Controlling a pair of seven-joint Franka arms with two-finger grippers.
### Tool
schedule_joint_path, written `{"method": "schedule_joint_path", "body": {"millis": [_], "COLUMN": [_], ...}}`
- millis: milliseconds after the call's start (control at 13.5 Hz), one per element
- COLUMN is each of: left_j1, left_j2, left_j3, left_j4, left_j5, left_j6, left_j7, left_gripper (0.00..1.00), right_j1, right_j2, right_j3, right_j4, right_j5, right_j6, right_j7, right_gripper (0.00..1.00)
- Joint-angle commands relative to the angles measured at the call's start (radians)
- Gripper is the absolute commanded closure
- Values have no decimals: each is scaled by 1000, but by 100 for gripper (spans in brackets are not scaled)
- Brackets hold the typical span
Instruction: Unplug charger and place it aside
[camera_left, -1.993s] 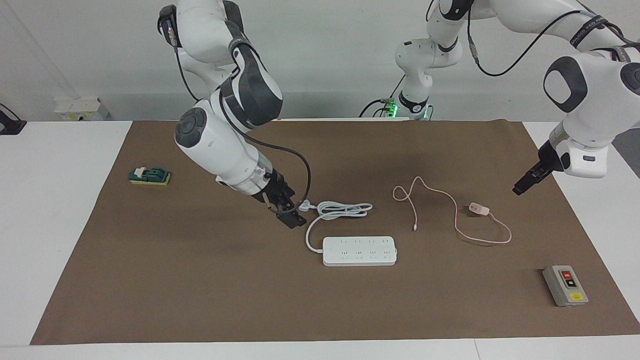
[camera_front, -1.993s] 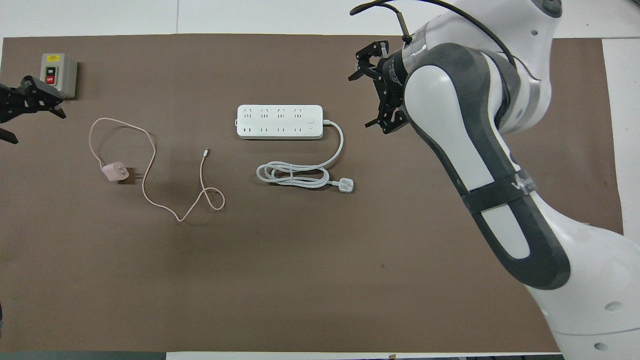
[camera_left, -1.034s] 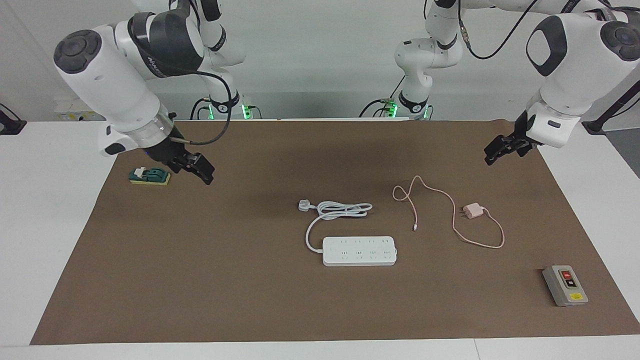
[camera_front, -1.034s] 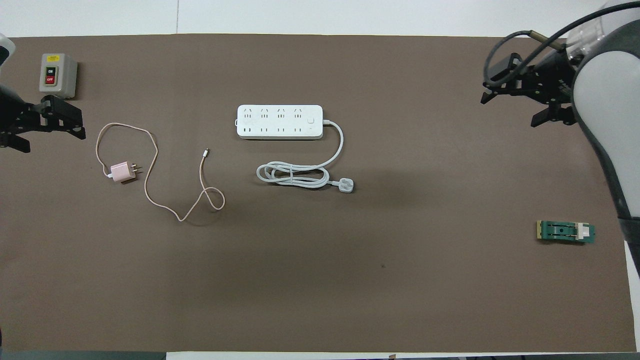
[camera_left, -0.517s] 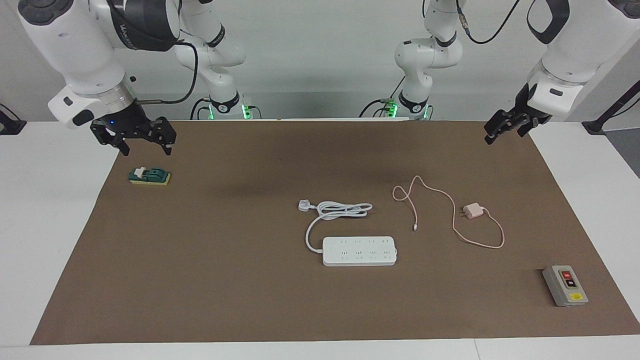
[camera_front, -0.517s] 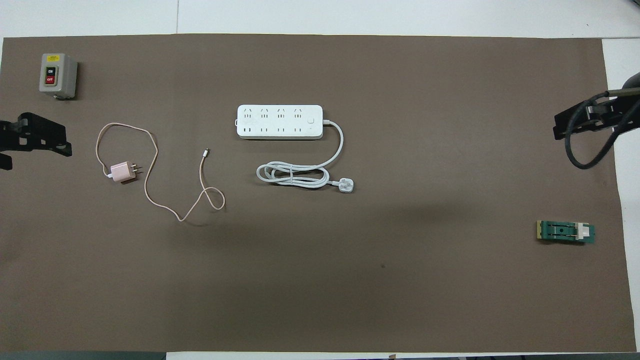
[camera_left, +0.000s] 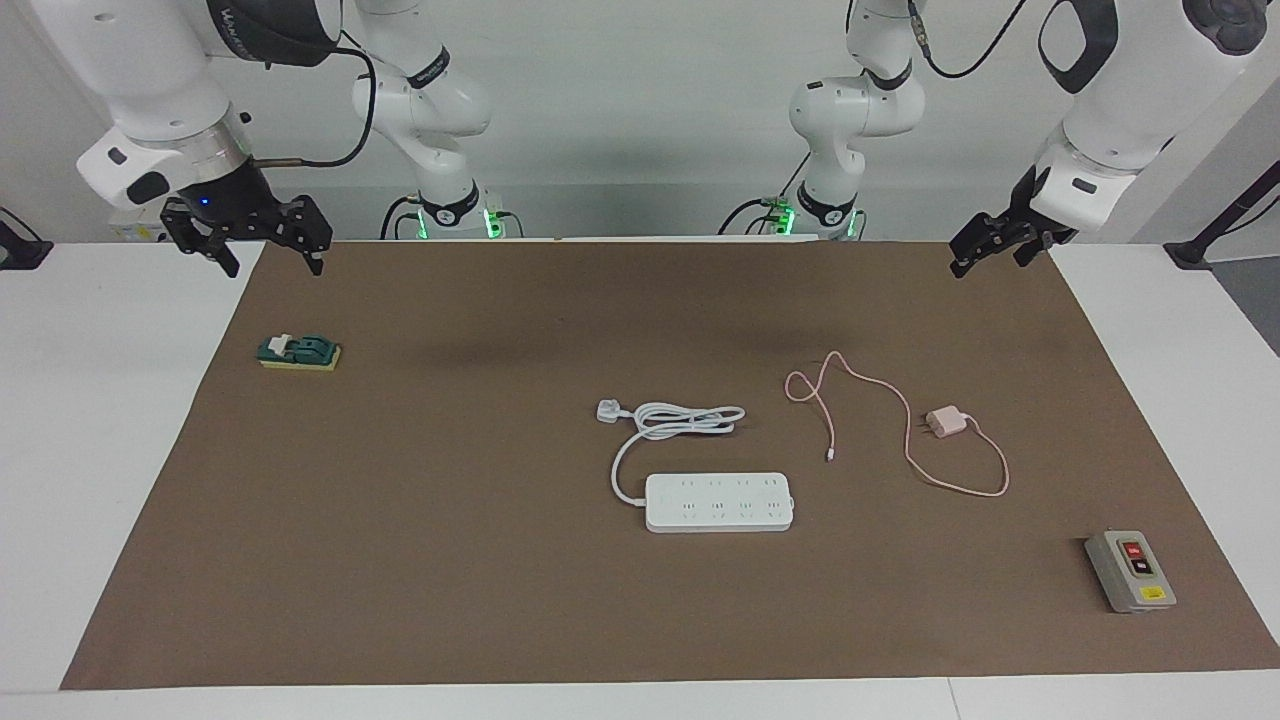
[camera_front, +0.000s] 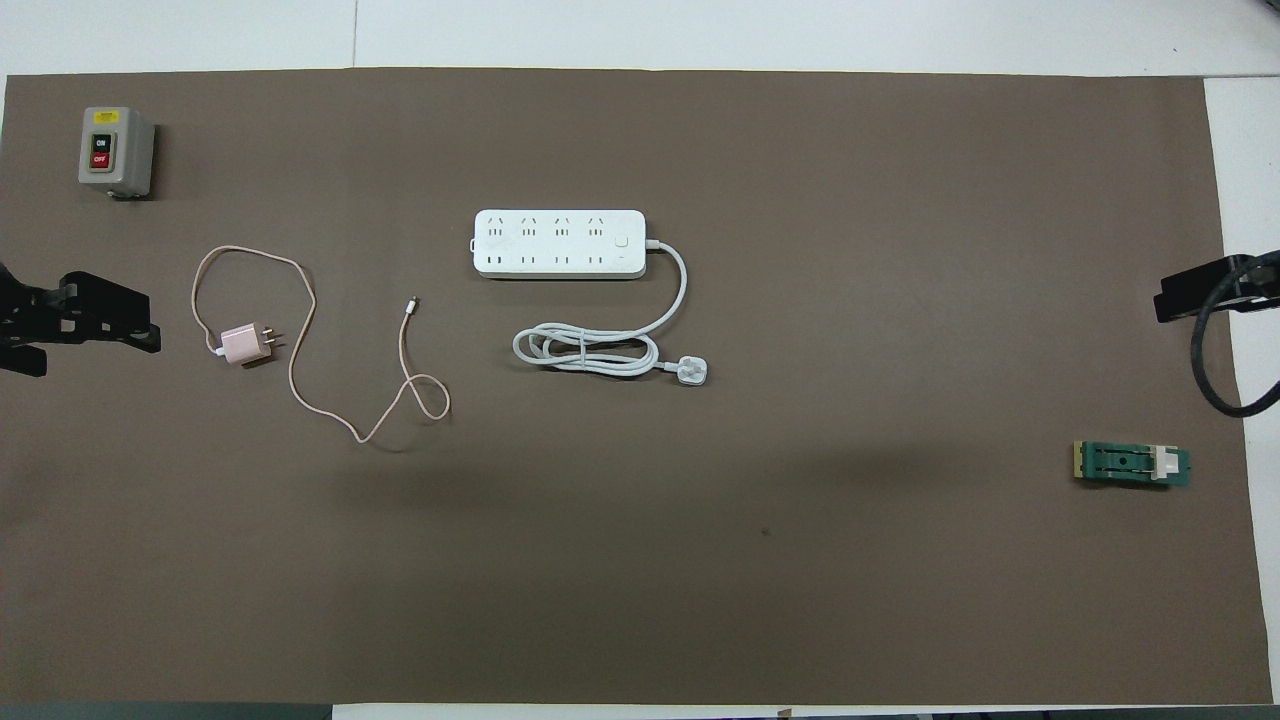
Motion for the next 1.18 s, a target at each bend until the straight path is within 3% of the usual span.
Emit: {"method": "schedule_joint_path", "body": {"millis": [0,221,738,1107], "left_j1": [19,1,1,7], "left_j2": [-37,-25,-25,-23], "left_j3": [2,2,-8,-18], "left_j4": [-50,-29,-29,-20], "left_j5": [-14,-12,-18,-17], "left_j6": [73,67,44,36], "left_j7": [23,23,34,34], "left_gripper": [0,0,0,0], "right_j1": [-24,-26,-21,-12], "right_j2": [-66,-63,-46,-48], "right_j3": [21,21,29,29], "right_j4": [-116,-112,-61,-60], "right_j5": [-10,29,54,54], "right_j6": [84,61,-89,-88], "right_j7": [-10,63,26,31], "right_gripper": [0,0,0,0]}}
